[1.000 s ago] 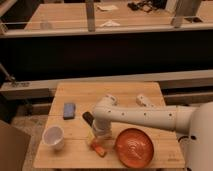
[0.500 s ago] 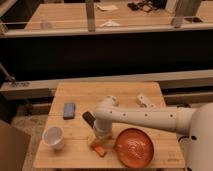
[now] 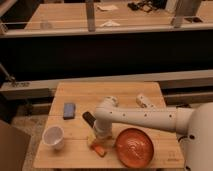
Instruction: Place the pepper in the ceramic cup
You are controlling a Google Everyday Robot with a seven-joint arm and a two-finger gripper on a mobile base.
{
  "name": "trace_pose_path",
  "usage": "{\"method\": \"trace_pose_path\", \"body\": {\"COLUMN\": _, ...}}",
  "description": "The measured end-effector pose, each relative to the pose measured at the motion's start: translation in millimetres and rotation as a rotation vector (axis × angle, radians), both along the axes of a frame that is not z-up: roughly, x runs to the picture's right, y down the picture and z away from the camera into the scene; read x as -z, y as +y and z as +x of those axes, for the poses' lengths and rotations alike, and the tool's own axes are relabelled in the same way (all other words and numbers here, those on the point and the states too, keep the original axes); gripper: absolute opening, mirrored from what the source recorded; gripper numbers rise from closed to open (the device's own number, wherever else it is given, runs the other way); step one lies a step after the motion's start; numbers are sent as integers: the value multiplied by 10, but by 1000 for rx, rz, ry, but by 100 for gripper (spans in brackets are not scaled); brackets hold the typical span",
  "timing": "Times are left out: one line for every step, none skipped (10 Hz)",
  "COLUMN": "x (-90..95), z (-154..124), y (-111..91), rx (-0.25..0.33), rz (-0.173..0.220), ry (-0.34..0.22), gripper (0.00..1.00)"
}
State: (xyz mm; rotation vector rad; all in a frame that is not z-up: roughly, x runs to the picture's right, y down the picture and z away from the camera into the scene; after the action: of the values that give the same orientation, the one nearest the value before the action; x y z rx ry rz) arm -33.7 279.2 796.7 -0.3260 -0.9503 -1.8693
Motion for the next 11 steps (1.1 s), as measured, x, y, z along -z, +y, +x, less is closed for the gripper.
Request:
{"method": "trace_pose_path", "body": {"x": -6, "z": -3, "y": 2, "rx": 1, "rz": 2, "ry": -2, "gripper": 80}}
{"method": "trace_pose_path", "body": {"x": -8, "z": 0, "y": 1, "rx": 1, "rz": 2, "ry": -1, "gripper": 78}}
{"method": "trace_pose_path", "body": {"x": -5, "z": 5, "y": -1, "rx": 2, "rz": 2, "ry": -1, "gripper": 70}}
{"method": "trace_pose_path", "body": {"x": -6, "z": 22, "y": -11, "rx": 2, "rz": 5, "ry": 1, "gripper": 59}}
{"method": "trace_pose_path", "body": {"x": -5, "z": 34, "y": -17, "rx": 0, "rz": 5, "ry": 3, "gripper": 54}}
{"method": "trace_pose_path", "body": {"x": 4, "z": 29, "y": -21, "rx": 0, "rz": 4, "ry": 2, "gripper": 52}}
{"method": "trace_pose_path", "body": {"x": 14, "z": 28, "y": -32, "rx": -1, "rz": 3, "ry": 2, "gripper": 54}}
{"method": "trace_pose_path", "body": {"x": 21, "z": 16, "y": -26, "rx": -6, "rz": 0, "ry": -2, "gripper": 53}}
{"method": "trace_pose_path", "body": {"x": 25, "z": 4, "y": -43, "rx": -1, "rz": 4, "ry": -4, "gripper": 46}}
{"method": "trace_pose_path", "body": {"x": 31, "z": 25, "y": -35, "rx": 6, "rz": 2, "ry": 0, "gripper": 33}}
{"method": "trace_pose_path", "body": {"x": 38, "z": 26, "y": -47, "rx": 7, "rz": 6, "ry": 0, "gripper": 26}}
